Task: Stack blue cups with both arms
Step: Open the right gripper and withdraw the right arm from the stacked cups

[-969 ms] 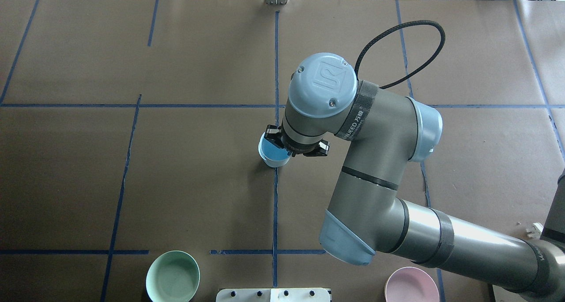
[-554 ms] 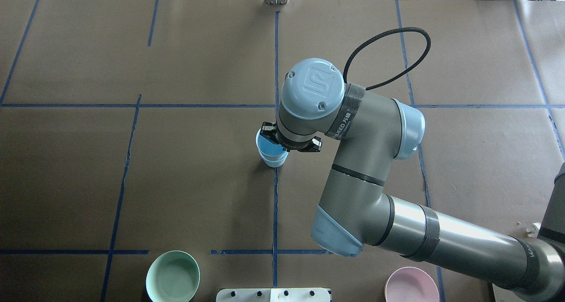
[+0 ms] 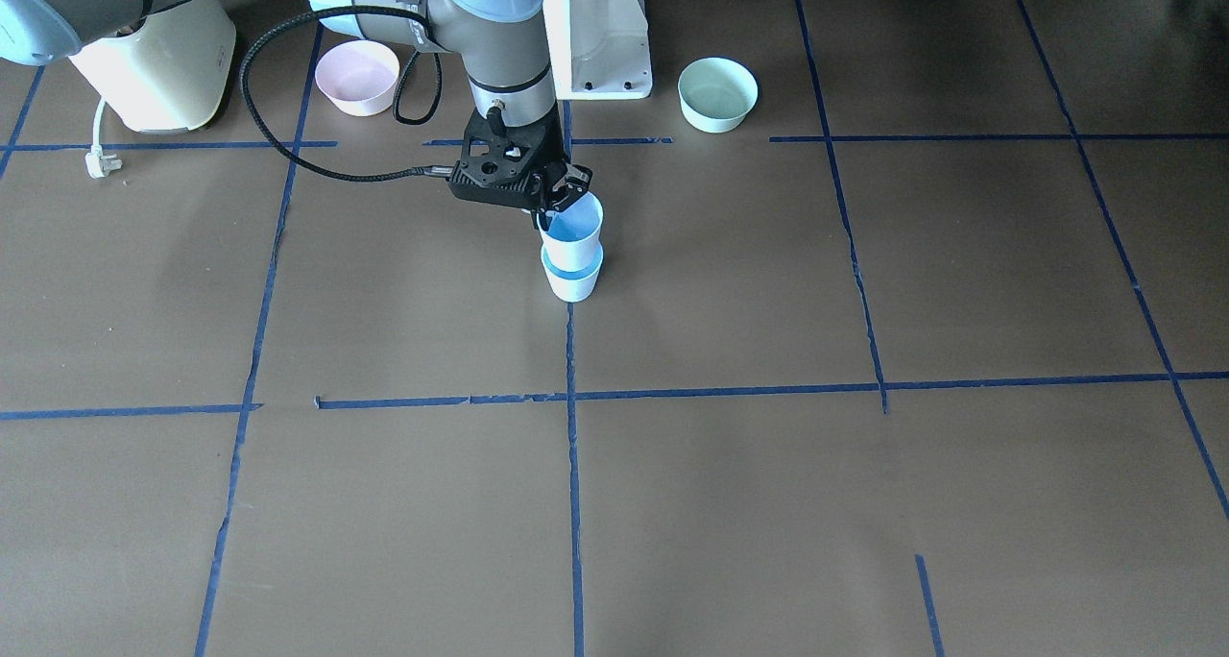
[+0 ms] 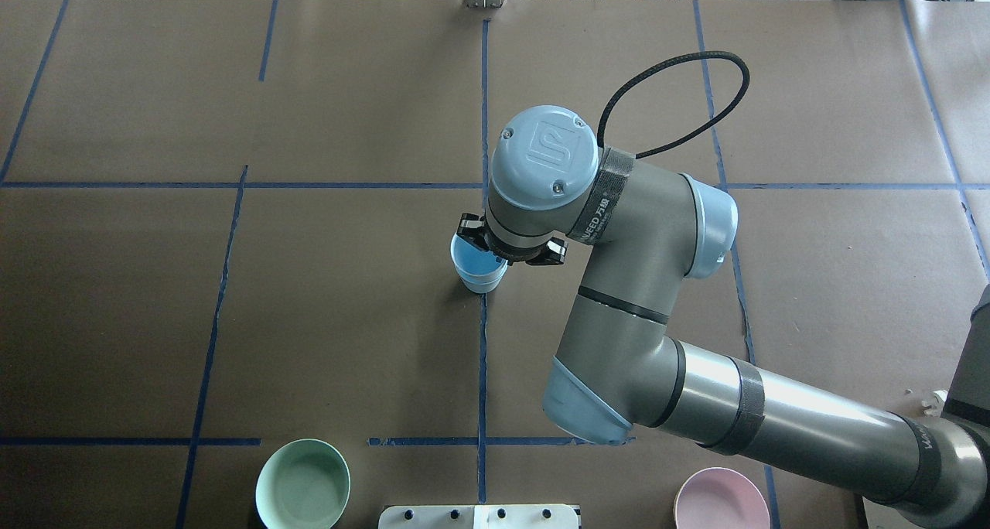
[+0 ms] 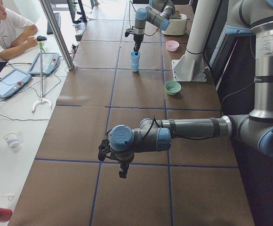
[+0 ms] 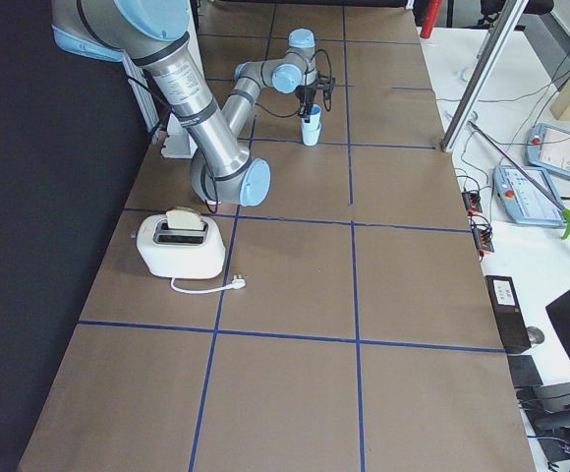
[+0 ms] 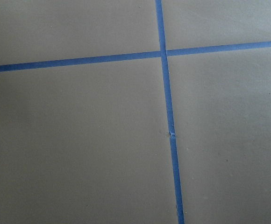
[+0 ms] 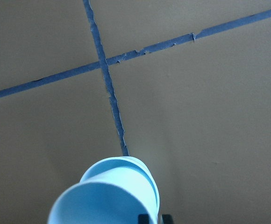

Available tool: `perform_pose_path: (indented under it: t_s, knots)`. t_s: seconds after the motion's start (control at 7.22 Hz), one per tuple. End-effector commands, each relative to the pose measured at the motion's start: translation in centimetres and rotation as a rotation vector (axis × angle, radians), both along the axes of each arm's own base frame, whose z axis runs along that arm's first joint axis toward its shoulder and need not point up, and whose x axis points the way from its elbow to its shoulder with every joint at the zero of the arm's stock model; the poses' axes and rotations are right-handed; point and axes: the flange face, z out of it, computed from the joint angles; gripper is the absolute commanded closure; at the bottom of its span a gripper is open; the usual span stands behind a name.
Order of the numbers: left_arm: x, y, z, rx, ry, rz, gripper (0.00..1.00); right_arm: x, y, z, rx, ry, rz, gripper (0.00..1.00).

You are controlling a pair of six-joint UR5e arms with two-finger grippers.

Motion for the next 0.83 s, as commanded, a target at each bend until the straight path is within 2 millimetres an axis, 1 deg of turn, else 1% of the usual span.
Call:
perform_pose_path:
  t_s: [0.0,0.14,0.28,0.42,0.55,0.69]
  knots:
    - [0.0,-0.1,-0.1,0.003,-0.001,0.000,0.00,-0.1,-0.1,0.0,0.017,-0.002,-0.003,0.00]
    - [0.0,-0.2,-0.2,0.003,-0.001,-0.001,0.00,0.1,-0.1,-0.1,0.022,-0.004,-0.004,0.00]
    - [0.3,-0.6,-0.4,0.005,-0.009,0.007,0.00,0.9,-0.9,-0.1,0.030,-0.006,-0.011,0.00]
    - [0.6,-1.4,-0.7,-0.022,-0.056,-0.012,0.00,3.1,-2.7,0.8,0.045,-0.009,-0.062,0.00]
    - [1.9,-1.8,-0.8,-0.045,-0.069,-0.003,0.00,7.2,-5.1,3.4,0.043,-0.018,-0.125,0.00]
    - [2.7,-2.4,-1.2,-0.051,-0.072,0.000,0.00,12.5,-6.8,6.5,0.089,-0.018,-0.174,0.00]
